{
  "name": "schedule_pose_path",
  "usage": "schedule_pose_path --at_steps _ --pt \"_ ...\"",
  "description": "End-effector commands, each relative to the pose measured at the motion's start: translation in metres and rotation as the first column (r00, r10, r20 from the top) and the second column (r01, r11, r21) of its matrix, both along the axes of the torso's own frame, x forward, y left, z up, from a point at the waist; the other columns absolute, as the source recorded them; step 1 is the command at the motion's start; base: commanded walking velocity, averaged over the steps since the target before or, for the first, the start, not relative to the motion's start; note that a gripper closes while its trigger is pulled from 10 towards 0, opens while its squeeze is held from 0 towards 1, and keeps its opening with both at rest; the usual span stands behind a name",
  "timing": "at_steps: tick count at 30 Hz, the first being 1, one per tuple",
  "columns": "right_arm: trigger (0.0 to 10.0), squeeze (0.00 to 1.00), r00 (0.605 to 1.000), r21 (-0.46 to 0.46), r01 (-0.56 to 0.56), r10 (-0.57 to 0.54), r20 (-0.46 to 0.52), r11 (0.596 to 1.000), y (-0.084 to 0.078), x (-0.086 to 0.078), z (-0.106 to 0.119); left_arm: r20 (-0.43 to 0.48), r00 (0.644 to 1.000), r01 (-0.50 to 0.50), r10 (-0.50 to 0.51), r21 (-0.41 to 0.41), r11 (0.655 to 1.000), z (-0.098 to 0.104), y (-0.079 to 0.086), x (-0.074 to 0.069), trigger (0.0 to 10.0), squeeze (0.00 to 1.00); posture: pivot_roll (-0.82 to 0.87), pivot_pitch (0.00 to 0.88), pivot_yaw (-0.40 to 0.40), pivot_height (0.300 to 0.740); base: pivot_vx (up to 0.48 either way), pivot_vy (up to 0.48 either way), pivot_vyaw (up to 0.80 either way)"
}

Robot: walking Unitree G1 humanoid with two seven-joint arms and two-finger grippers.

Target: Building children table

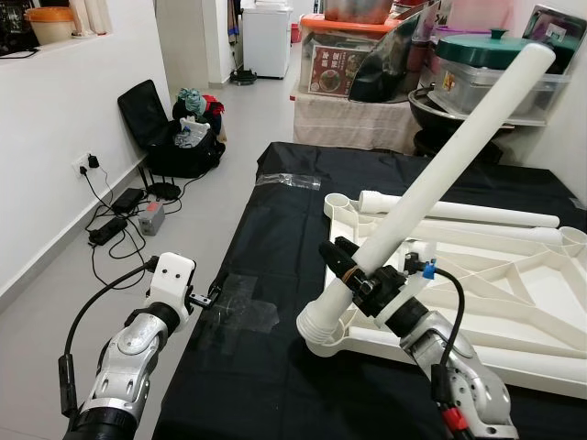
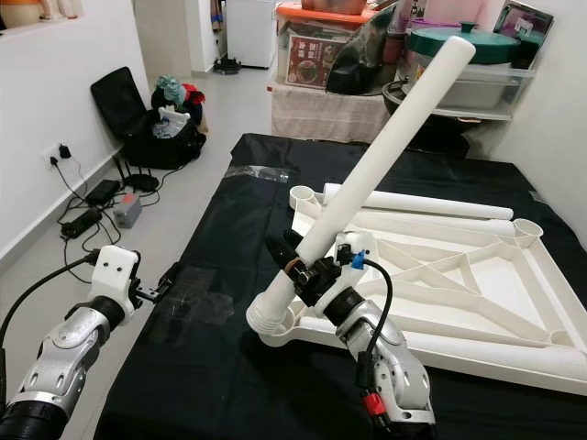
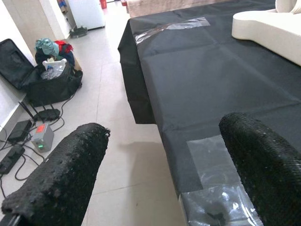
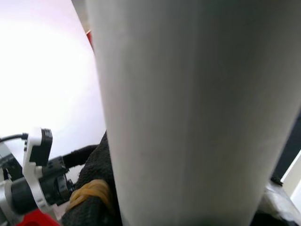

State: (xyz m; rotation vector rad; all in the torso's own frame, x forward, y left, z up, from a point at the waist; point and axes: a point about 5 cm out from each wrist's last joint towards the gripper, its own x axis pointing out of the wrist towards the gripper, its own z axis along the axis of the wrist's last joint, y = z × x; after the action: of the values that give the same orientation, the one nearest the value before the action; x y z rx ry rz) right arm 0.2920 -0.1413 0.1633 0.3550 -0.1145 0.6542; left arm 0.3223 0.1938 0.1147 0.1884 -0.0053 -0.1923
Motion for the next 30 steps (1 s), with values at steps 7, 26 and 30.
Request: schedule_pose_path --at_steps 7,26,30 --pt "10.0 0.00 0.997 -0.112 0.035 -0.042 -0.062 0.993 -0.010 0.001 -0.020 -0.007 1.000 -0.005 0.005 0.013 1.000 -0.002 0.004 0.000 10.0 0.00 0.09 0.000 -0.059 0.740 0.000 0.000 0.00" --pt "10.0 0.00 1.000 -0.467 0.014 -0.004 0.022 0.884 0.000 -0.007 -0.032 -0.016 1.000 -0.003 0.003 0.013 1.000 -0.004 0.004 0.000 10.0 0.00 0.07 0.000 -0.052 0.740 0.000 0.000 0.00" --pt "10.0 0.00 1.000 -0.507 -0.003 0.015 0.021 0.862 0.002 -0.008 -0.033 -0.017 1.000 -0.004 0.004 0.009 1.000 -0.004 0.003 0.000 10.0 0.00 0.07 0.000 -0.057 0.740 0.000 0.000 0.00"
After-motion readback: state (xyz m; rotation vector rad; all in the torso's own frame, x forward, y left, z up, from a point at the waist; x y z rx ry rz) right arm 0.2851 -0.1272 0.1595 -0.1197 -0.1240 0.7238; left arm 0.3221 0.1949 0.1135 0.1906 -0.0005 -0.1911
